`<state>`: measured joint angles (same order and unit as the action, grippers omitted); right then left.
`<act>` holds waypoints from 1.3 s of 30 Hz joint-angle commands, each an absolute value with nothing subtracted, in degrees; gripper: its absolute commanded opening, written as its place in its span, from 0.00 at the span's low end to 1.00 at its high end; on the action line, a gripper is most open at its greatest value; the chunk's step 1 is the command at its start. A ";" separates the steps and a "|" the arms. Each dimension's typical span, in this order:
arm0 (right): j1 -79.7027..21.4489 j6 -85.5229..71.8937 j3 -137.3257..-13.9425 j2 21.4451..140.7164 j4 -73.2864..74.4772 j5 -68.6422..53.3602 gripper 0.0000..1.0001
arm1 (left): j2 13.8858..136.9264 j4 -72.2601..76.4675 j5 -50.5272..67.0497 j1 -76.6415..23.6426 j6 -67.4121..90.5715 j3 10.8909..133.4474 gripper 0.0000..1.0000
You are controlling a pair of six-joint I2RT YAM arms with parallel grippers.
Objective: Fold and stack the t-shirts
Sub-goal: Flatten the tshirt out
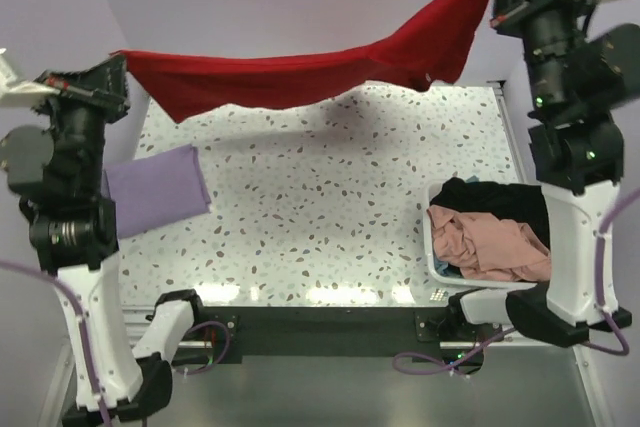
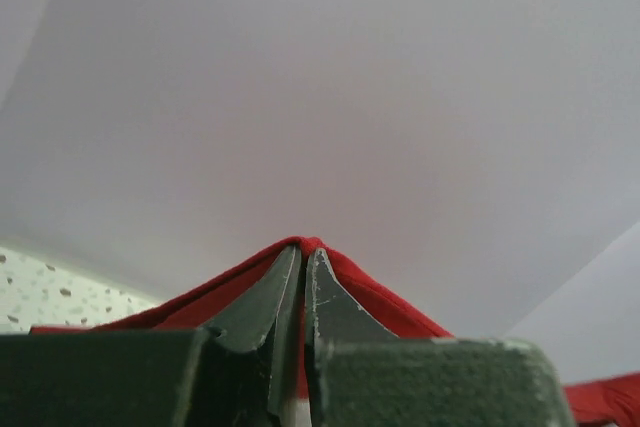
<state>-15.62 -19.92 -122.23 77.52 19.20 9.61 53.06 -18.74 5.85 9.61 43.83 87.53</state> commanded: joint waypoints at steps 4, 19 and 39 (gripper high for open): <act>-15.38 -19.16 -121.55 69.80 9.41 12.92 0.00 | 42.90 -25.82 -10.44 9.84 41.66 89.38 0.00; -15.38 -18.90 -123.66 81.10 10.36 21.09 0.00 | 44.00 -21.28 -9.42 9.84 42.63 70.69 0.00; -10.37 -26.36 -111.90 117.96 29.27 10.65 0.99 | 84.21 -18.01 11.25 5.10 27.16 68.84 0.80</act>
<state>-10.15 -24.36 -114.15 133.99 32.73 13.17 89.65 -18.92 8.71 5.30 30.39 68.77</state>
